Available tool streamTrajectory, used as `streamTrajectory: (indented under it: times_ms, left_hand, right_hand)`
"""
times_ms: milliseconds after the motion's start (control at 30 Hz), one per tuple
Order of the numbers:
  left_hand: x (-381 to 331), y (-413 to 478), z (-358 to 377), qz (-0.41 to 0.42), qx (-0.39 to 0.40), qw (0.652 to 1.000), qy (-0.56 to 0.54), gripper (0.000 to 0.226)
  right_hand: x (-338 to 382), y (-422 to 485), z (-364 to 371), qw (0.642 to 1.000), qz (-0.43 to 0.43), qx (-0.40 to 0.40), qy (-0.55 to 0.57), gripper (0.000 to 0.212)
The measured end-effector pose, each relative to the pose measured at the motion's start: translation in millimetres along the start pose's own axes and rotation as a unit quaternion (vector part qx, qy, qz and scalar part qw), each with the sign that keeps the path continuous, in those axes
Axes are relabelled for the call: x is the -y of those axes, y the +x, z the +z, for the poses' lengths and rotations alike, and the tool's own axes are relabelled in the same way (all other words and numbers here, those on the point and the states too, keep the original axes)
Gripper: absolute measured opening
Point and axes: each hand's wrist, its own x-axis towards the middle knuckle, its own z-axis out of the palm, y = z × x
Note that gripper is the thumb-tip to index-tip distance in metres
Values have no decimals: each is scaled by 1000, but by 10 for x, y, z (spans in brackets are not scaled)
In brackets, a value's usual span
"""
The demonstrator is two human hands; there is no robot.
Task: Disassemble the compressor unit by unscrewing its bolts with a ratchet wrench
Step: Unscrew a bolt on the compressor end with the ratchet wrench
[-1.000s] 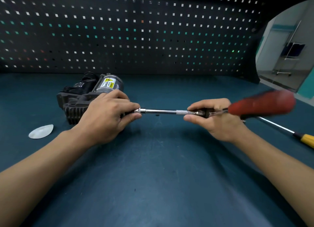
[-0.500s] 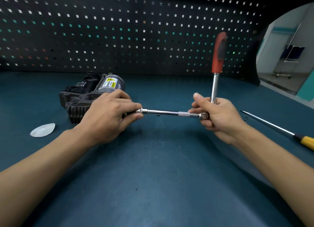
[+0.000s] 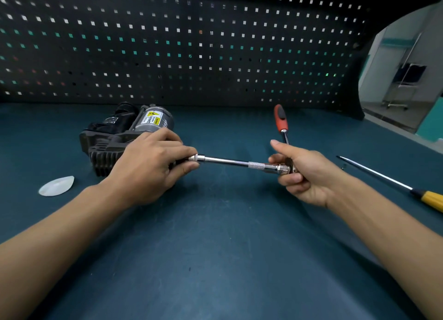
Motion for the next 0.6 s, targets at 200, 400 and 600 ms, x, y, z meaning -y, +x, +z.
streamTrajectory:
  times_ms: [200,400,600]
  left_hand:
    - [-6,-7,12,-3,2,1000,9,37]
    - [-9,-7,14,-10,1,1000,17,37]
    - [-25,-4,11,-21,1,1000,14,41]
  right_hand:
    - [-56,-11,30,984,-154,-23,-83,44]
    - [-105,10,1,950,-279,-25,-140,35]
    - [-132,51,-25,915,-360,-17,-180,27]
